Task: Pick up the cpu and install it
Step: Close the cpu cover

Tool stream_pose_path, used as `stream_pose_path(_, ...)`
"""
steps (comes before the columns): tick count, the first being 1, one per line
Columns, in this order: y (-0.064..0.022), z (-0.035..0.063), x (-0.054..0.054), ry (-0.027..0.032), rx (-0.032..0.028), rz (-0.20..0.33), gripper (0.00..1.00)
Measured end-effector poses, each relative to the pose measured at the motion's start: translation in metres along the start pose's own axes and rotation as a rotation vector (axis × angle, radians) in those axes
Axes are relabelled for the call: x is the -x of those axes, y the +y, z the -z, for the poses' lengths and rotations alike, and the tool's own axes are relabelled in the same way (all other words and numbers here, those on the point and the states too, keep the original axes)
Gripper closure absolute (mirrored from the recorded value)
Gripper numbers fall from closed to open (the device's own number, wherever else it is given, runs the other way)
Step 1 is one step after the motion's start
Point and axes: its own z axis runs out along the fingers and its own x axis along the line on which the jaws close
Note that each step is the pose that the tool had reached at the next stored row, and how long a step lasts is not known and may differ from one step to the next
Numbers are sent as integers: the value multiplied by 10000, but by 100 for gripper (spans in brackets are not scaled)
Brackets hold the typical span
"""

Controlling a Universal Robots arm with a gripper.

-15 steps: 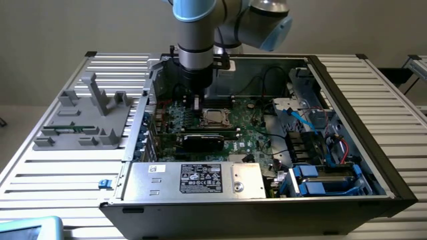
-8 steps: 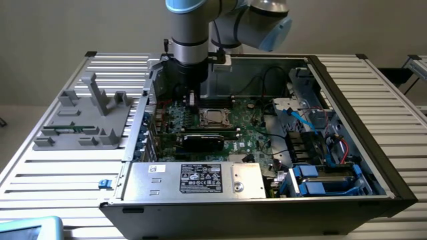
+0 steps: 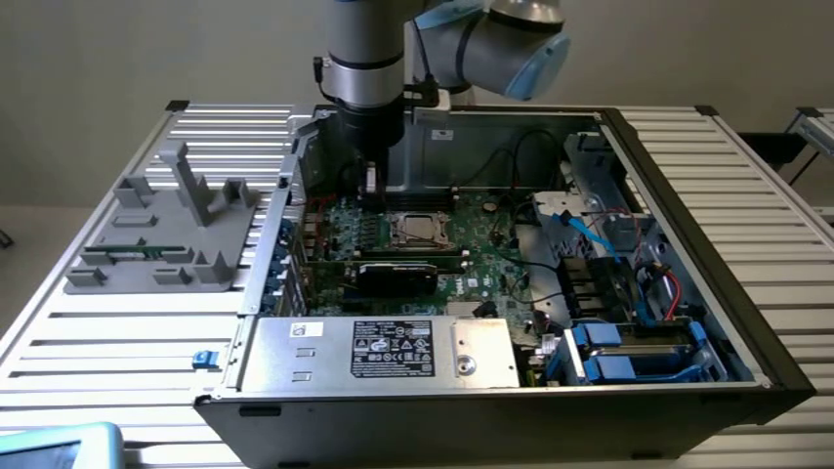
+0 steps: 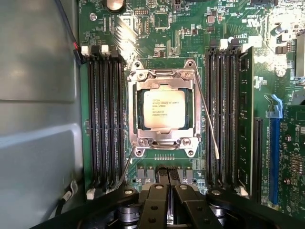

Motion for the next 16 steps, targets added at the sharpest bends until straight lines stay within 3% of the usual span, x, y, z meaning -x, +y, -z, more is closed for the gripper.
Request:
stream_pose_path(4,-3,70,-2,8,10,-5,88)
stream_pose_path(11,-7,84,-2,14,10,-7,88)
stream_pose_path(16,-45,198,-6,29,46,-5,88)
